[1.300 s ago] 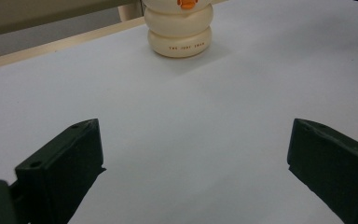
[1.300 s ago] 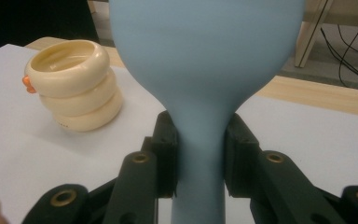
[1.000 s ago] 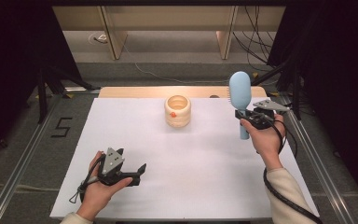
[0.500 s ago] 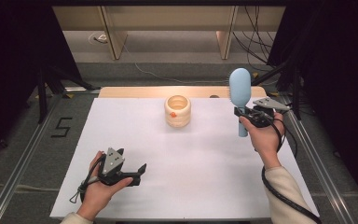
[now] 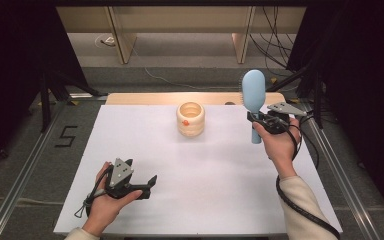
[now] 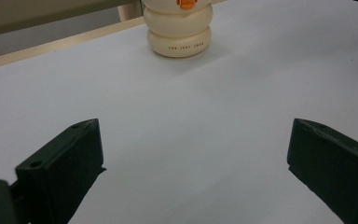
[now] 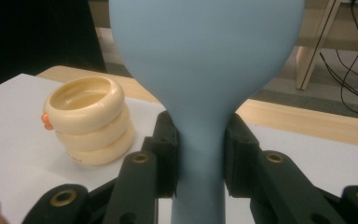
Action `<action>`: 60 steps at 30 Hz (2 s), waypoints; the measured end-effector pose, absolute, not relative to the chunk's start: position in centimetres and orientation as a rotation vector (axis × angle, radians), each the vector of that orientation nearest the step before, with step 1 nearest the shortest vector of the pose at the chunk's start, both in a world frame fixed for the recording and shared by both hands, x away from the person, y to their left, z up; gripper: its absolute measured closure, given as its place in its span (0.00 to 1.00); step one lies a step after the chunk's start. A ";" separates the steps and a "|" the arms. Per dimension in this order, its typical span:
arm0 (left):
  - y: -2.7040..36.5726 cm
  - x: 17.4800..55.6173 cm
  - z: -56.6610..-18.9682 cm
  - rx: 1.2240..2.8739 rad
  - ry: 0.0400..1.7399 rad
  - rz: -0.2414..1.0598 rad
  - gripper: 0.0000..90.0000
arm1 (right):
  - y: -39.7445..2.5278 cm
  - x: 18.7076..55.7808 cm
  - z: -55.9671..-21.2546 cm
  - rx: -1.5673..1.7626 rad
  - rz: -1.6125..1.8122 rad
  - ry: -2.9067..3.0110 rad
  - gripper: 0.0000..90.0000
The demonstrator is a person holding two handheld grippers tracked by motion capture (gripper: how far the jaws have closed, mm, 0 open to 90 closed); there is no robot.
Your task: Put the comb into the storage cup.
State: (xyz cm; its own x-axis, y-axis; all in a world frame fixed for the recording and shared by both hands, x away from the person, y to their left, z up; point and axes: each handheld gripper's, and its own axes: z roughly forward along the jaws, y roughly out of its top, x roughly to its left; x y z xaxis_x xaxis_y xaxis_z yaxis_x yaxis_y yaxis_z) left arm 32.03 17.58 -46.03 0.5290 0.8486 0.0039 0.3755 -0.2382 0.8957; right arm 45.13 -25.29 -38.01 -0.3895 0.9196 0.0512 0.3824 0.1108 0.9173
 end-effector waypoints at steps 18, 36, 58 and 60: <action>17.5 32.0 -46.1 1.830 1.013 0.629 0.04 | -24.3 45.4 -37.6 1.245 1.285 1.820 0.78; 17.5 32.0 -46.1 1.831 1.012 0.627 0.04 | -23.1 45.9 -37.1 1.228 1.304 1.819 0.78; 17.5 32.0 -46.0 1.830 1.012 0.627 0.04 | -22.2 46.3 -37.0 1.221 1.321 1.813 0.78; 17.5 32.0 -46.0 1.830 1.012 0.628 0.04 | -22.1 46.3 -37.0 1.220 1.322 1.814 0.78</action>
